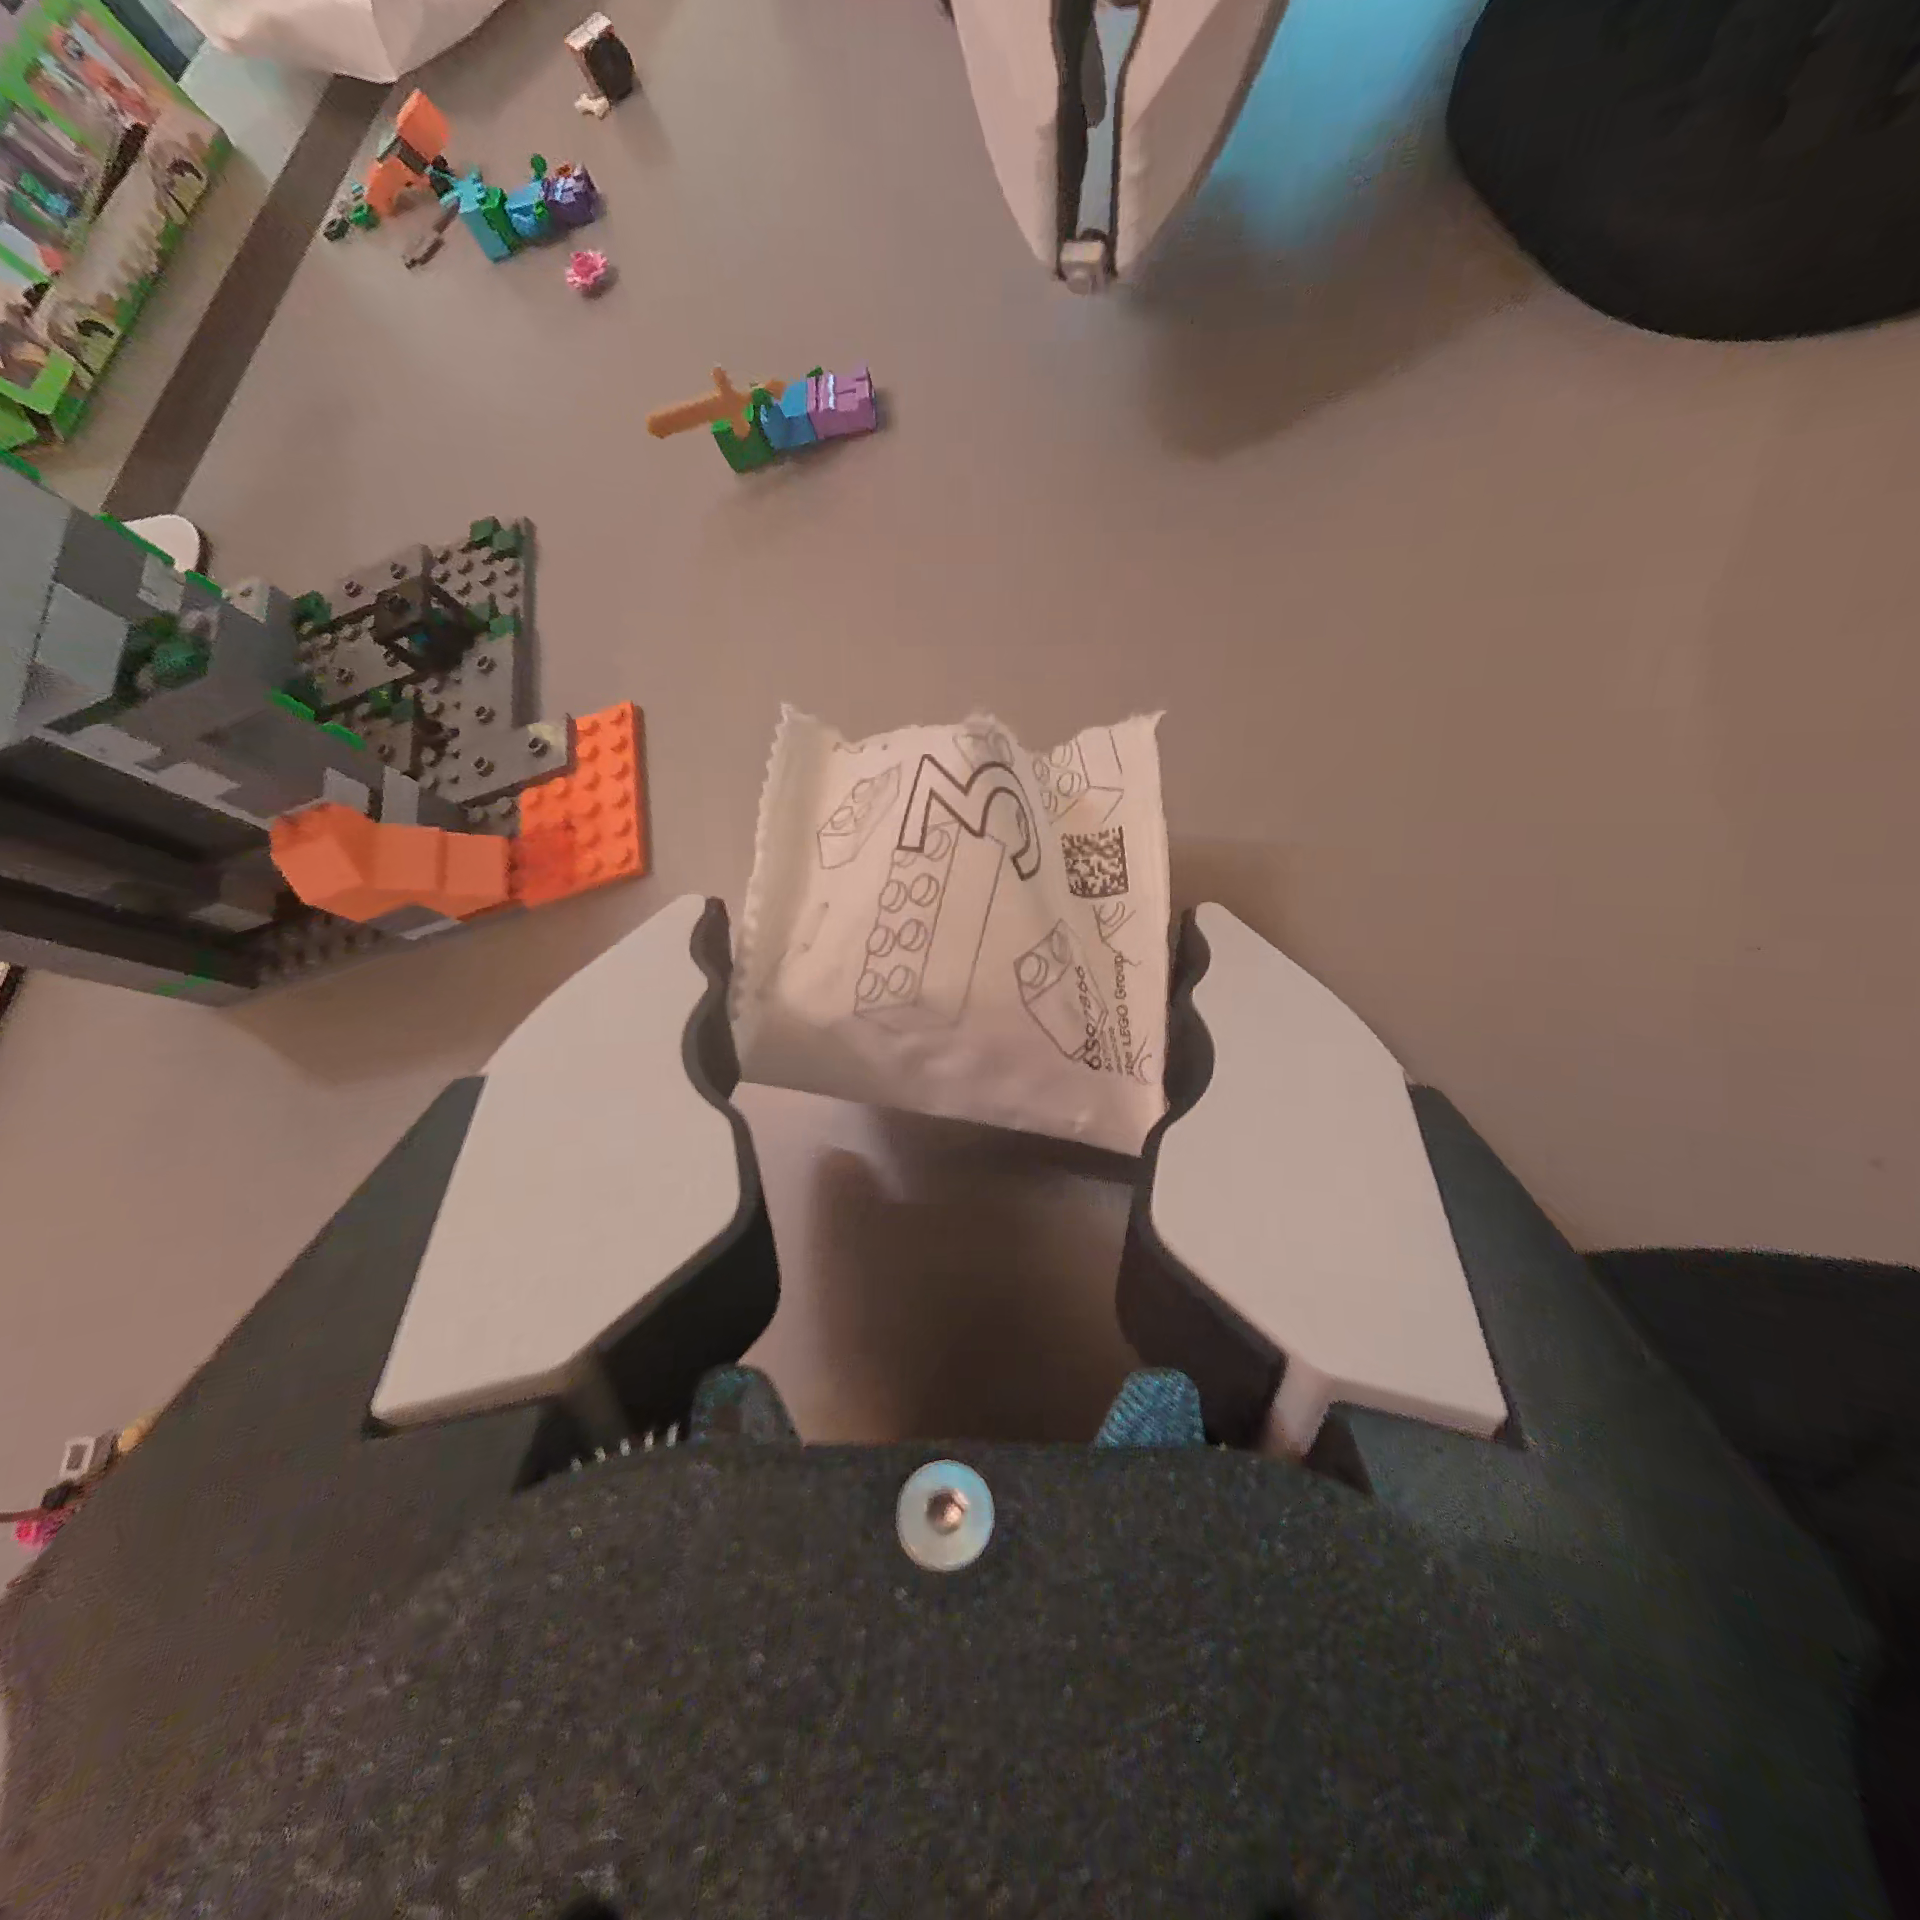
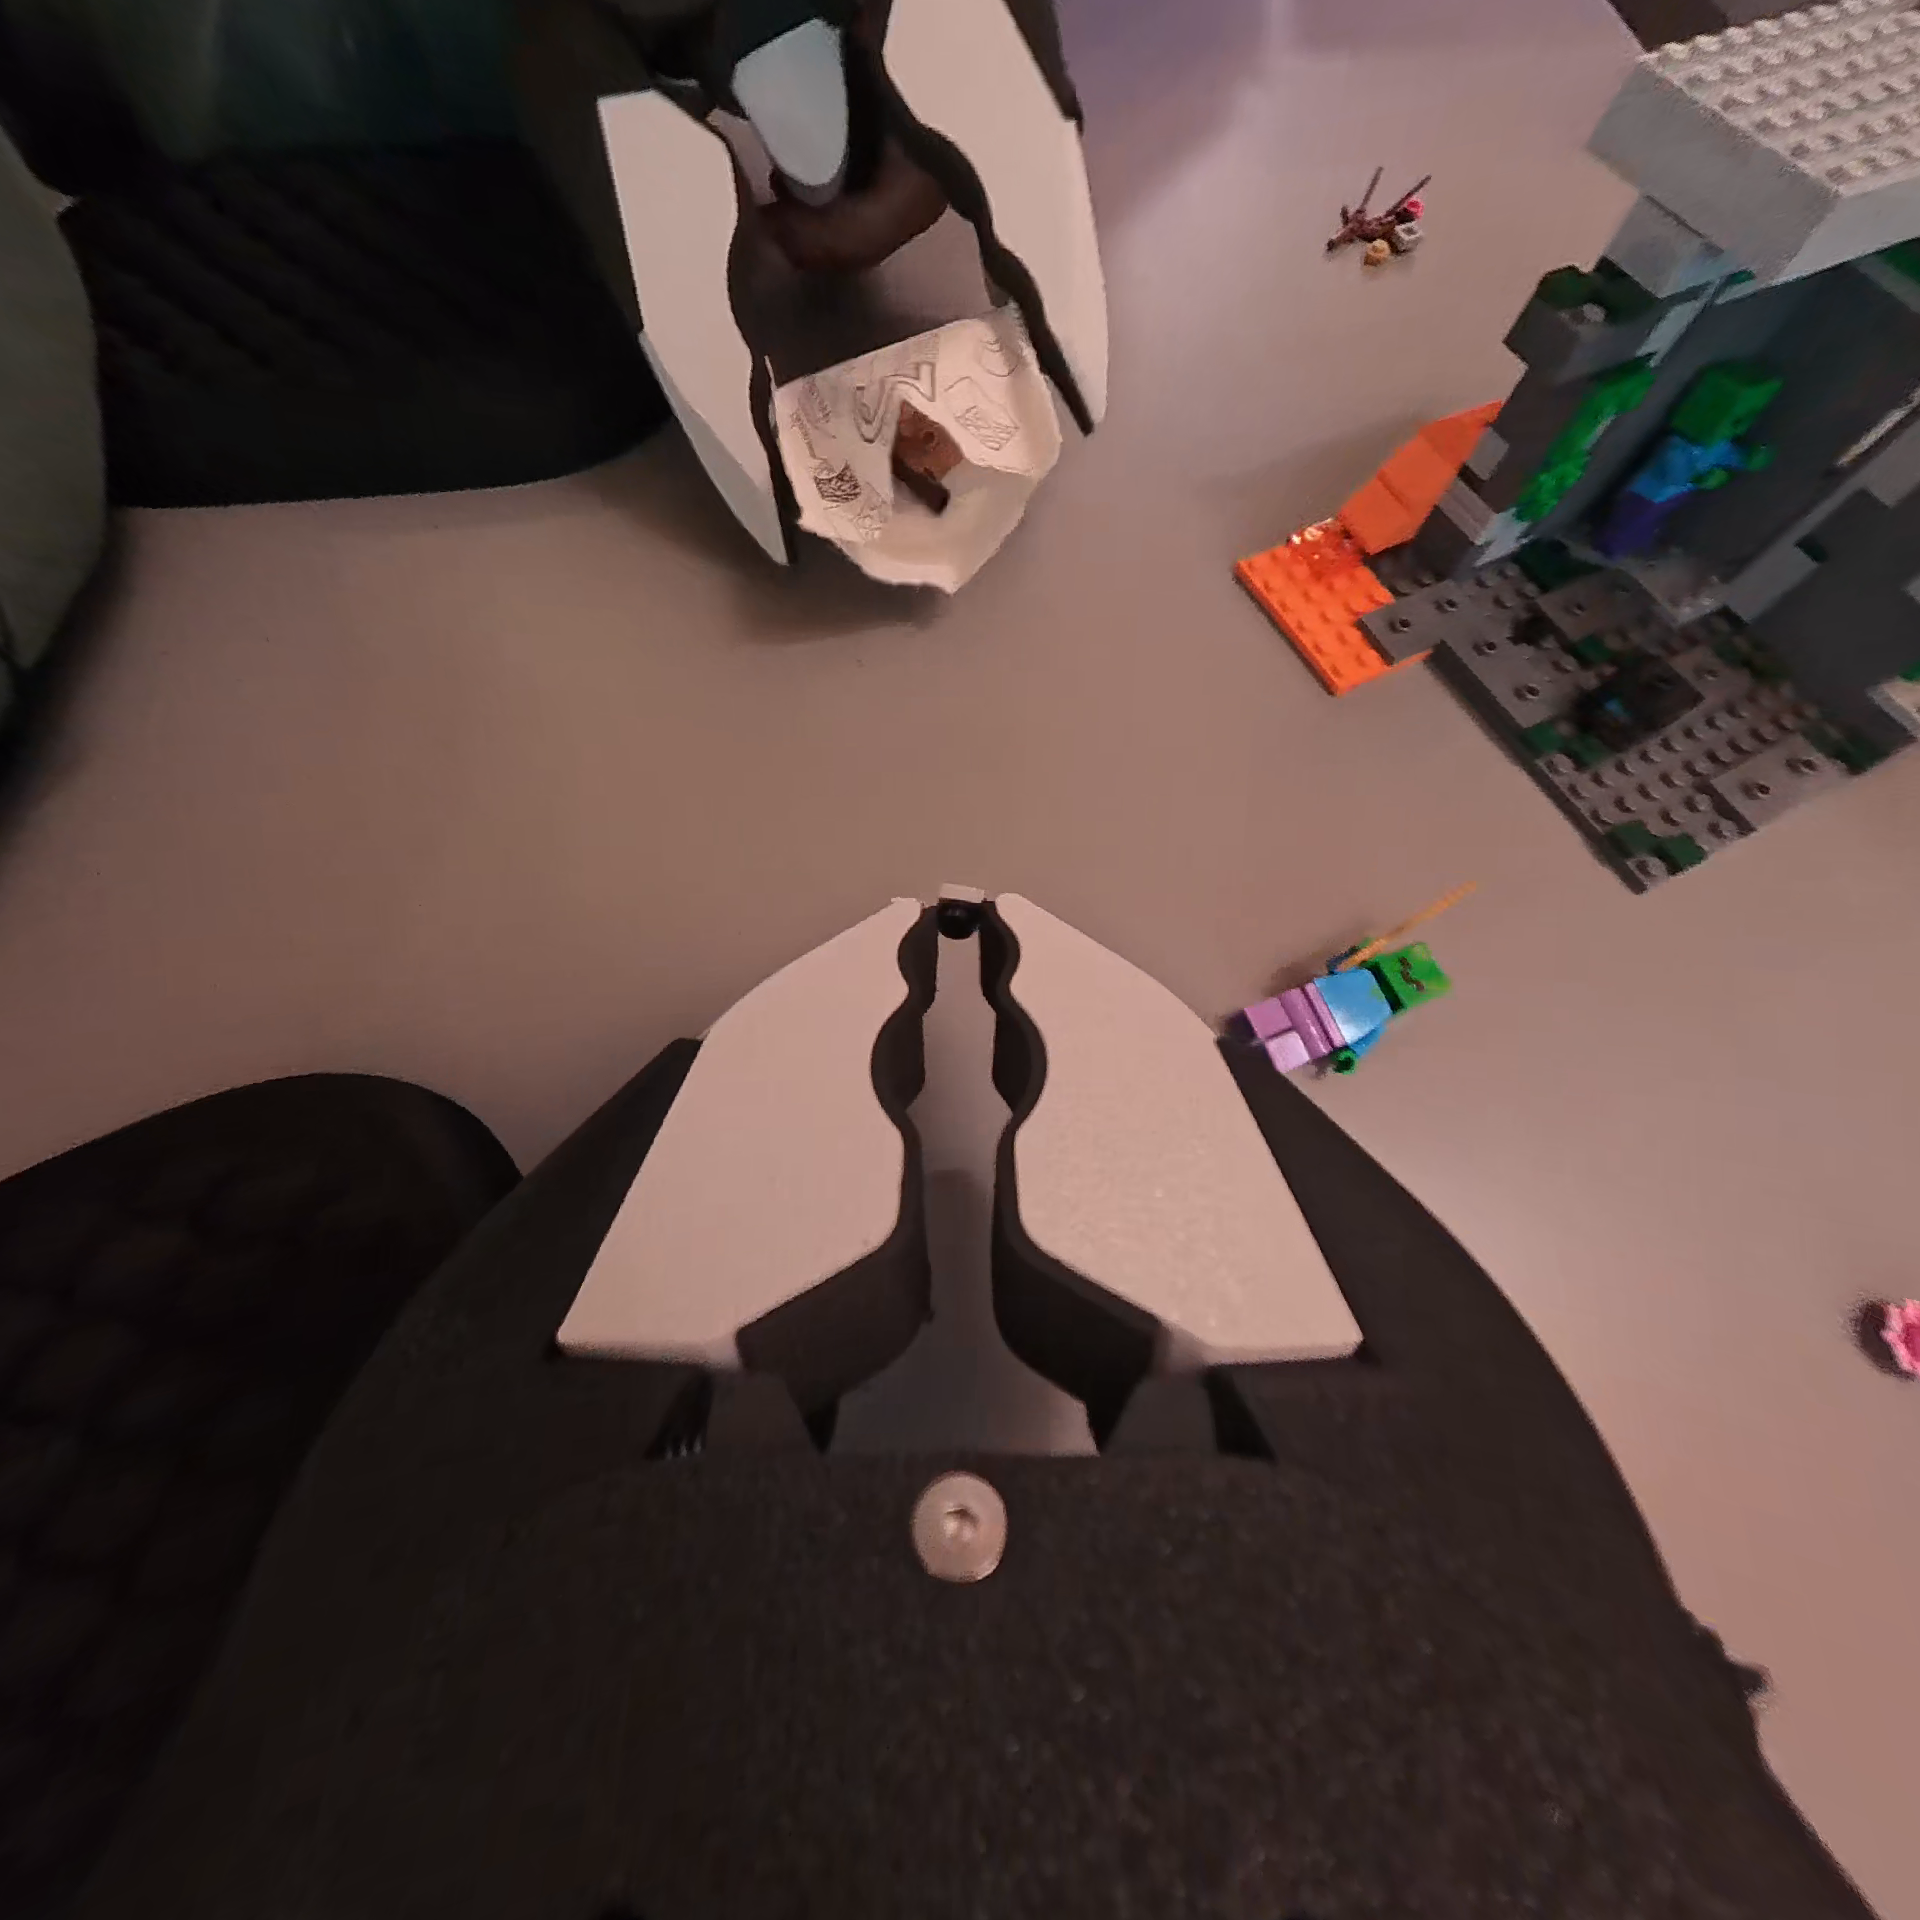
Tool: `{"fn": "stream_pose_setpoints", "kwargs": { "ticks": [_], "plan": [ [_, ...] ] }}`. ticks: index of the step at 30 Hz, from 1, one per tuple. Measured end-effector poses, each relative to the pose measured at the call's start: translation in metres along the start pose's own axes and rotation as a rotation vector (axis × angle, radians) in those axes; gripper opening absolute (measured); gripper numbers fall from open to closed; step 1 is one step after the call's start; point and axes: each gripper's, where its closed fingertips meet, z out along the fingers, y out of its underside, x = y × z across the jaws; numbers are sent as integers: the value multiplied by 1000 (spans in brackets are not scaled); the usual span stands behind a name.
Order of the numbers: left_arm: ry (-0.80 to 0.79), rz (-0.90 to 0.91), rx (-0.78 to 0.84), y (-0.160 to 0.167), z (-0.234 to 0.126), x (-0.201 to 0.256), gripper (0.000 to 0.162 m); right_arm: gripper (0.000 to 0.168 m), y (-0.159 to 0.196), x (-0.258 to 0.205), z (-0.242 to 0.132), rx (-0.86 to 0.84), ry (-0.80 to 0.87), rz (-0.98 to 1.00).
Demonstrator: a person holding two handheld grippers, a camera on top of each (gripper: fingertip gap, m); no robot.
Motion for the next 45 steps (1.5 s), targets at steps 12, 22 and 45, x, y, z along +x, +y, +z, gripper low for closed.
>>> {"fn": "stream_pose_setpoints", "kwargs": {
  "ticks": [12,22,45],
  "plan": [
    [-9,-118,54,-8,-37,-18,81,8,-7,-15,9,79,-30,-36],
    [-100,251,163,-102,10,29,49,7,-38,-41,-2,337,-180,84],
    [-283,537,351,-130,23,47,8,8,-52,-45,-23,465,-428,357]
  ]
}}
